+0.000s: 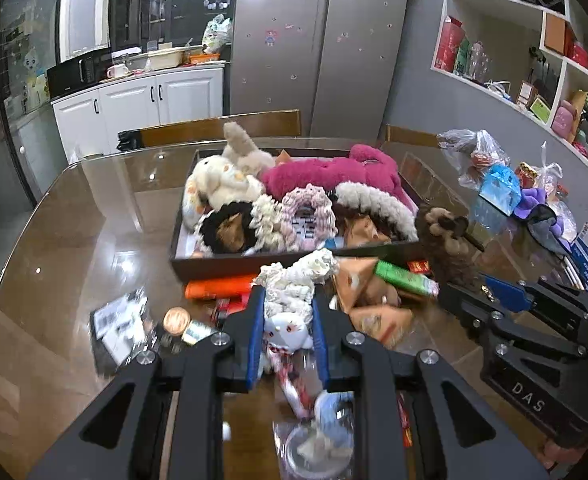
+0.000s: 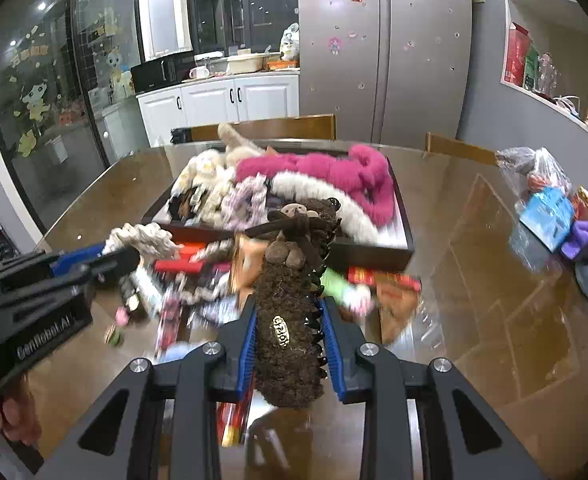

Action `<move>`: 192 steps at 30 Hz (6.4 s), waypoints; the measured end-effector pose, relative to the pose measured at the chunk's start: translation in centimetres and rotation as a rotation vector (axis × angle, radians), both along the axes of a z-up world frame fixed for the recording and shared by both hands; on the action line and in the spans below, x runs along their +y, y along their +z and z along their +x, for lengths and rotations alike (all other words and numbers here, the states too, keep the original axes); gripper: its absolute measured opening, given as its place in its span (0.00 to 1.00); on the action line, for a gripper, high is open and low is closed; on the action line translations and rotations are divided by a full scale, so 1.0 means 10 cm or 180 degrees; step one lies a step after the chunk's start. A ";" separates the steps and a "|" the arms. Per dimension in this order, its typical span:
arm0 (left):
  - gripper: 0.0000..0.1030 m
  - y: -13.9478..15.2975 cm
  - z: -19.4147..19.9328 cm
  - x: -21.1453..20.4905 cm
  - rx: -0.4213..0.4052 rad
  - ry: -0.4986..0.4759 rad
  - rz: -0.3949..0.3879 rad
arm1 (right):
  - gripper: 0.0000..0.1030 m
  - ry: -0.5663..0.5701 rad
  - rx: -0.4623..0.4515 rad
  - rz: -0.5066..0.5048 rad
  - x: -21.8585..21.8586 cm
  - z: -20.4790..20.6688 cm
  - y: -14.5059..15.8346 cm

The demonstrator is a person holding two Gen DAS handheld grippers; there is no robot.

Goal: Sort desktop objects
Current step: 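Carry both items over the tray and open both grippers to drop them, then move the left gripper to the black packaged bag and grasp it, then lift the black bag with the left gripper while the right grasps the Choco Magic snack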

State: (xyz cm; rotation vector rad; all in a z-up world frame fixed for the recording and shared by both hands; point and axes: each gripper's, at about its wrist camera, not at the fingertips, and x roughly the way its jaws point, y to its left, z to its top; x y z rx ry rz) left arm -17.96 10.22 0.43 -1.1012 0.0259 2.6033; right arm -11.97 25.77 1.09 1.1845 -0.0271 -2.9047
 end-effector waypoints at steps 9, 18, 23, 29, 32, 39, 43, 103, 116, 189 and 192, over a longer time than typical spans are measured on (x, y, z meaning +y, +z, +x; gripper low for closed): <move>0.22 0.00 -0.70 0.20 -0.0074 -0.0064 -0.0125 | 0.29 0.0089 -0.0139 0.0082 0.07 -0.65 0.03; 0.22 0.00 -1.19 0.28 -0.0070 -0.0073 -0.0155 | 0.29 0.0148 -0.0157 0.0297 0.06 -1.20 0.08; 0.22 -0.08 -1.30 0.29 -0.0120 -0.0061 -0.0166 | 0.29 0.0141 -0.0128 0.0268 0.10 -1.37 0.11; 0.62 -0.12 -1.37 0.25 -0.0144 0.0147 -0.0268 | 0.35 0.0009 -0.0028 0.0188 0.16 -1.44 0.14; 0.81 -0.05 -1.33 0.21 0.0034 0.0258 -0.0357 | 0.67 -0.0069 0.0098 0.0229 0.19 -1.43 0.23; 0.88 0.05 -1.27 0.19 0.0051 0.0254 -0.0376 | 0.77 -0.0186 0.0291 0.0285 0.22 -1.34 0.43; 0.88 0.12 -1.17 0.16 0.0072 0.0256 -0.0388 | 0.77 -0.0154 0.0277 0.0238 0.20 -1.29 0.46; 0.94 -0.52 0.10 -1.27 -0.0368 0.0616 -0.0205 | 0.78 -0.0104 -0.0025 0.0242 -0.53 0.01 -0.04; 0.94 -0.79 -0.25 -1.15 -0.0484 0.0608 -0.0365 | 0.78 -0.0143 -0.0252 0.0281 -0.45 -0.22 -0.38; 0.51 -0.04 0.15 -0.89 -0.0011 0.0541 -0.0030 | 0.36 0.0060 -0.0132 -0.0212 -0.30 -0.04 -0.21; 0.51 0.00 0.14 -0.77 0.0044 0.0511 -0.0099 | 0.36 0.0064 -0.0104 -0.0199 -0.26 -0.03 -0.16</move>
